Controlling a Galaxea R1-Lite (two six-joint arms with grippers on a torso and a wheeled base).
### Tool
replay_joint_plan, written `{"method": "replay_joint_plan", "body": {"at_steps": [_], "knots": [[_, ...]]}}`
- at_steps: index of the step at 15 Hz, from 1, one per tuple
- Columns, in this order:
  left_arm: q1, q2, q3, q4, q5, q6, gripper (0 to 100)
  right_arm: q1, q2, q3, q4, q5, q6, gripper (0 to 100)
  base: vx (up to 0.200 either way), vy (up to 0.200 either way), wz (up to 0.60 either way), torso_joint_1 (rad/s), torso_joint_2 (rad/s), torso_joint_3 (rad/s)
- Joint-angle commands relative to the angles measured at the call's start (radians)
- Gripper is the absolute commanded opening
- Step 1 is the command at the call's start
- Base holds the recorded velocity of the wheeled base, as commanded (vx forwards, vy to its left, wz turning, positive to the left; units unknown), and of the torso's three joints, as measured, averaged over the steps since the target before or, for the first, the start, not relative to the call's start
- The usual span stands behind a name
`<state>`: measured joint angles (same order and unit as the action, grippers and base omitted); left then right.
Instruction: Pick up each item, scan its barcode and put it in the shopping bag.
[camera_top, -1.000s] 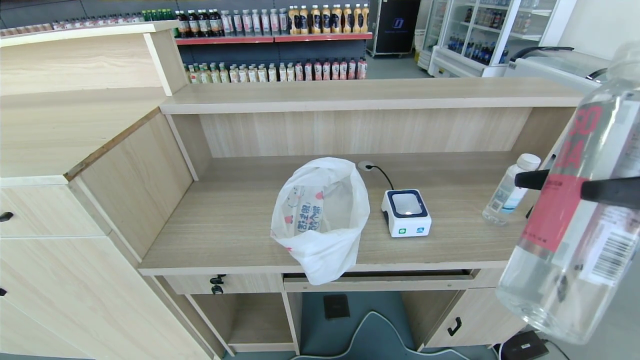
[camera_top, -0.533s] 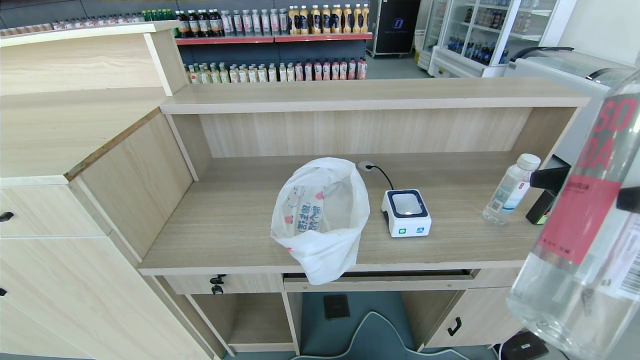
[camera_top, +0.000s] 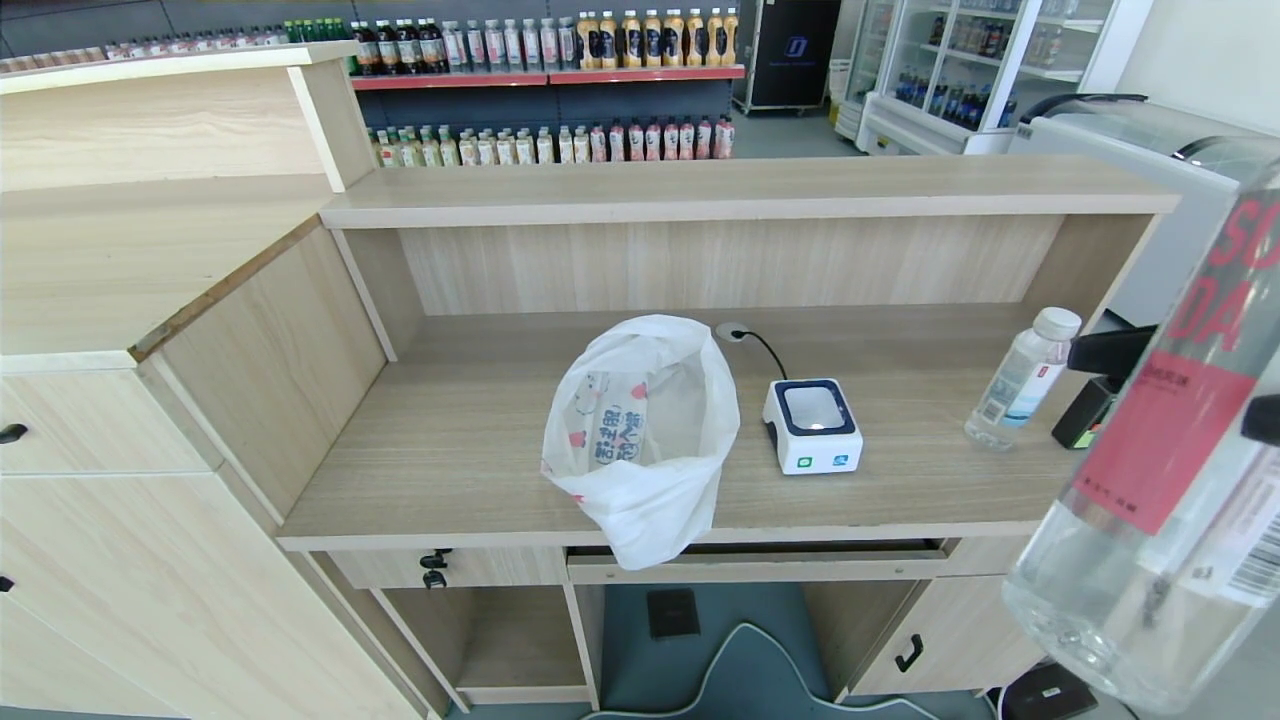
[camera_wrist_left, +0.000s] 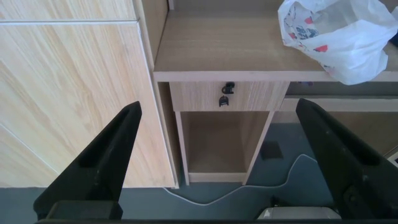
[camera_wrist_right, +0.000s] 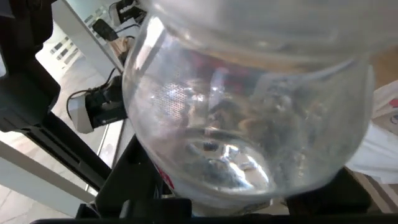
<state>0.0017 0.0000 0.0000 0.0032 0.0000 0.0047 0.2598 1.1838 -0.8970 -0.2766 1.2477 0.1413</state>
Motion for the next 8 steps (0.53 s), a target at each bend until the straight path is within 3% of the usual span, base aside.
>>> {"method": "replay_joint_plan", "body": {"at_steps": [1,3,5,7,8], "knots": [[0.0,0.0,0.0,0.0,0.0,0.0,100,-0.02,0.017,-0.005,-0.003,-0.048,-0.06,0,0.0,0.0,0.0,0.0,0.0,0.0],[0.0,0.0,0.0,0.0,0.0,0.0,100,-0.114,0.071,-0.028,-0.003,-0.294,-0.193,0,0.0,0.0,0.0,0.0,0.0,0.0],[0.001,0.0,0.0,0.0,0.0,0.0,100,-0.297,0.165,-0.026,-0.03,-0.619,-0.384,0,0.0,0.0,0.0,0.0,0.0,0.0],[0.0,0.0,0.0,0.0,0.0,0.0,100,-0.435,0.217,0.036,-0.124,-0.631,-0.523,0,0.0,0.0,0.0,0.0,0.0,0.0],[0.001,0.0,0.0,0.0,0.0,0.0,100,-0.571,0.267,0.11,-0.24,-0.631,-0.715,0,0.0,0.0,0.0,0.0,0.0,0.0]]}}
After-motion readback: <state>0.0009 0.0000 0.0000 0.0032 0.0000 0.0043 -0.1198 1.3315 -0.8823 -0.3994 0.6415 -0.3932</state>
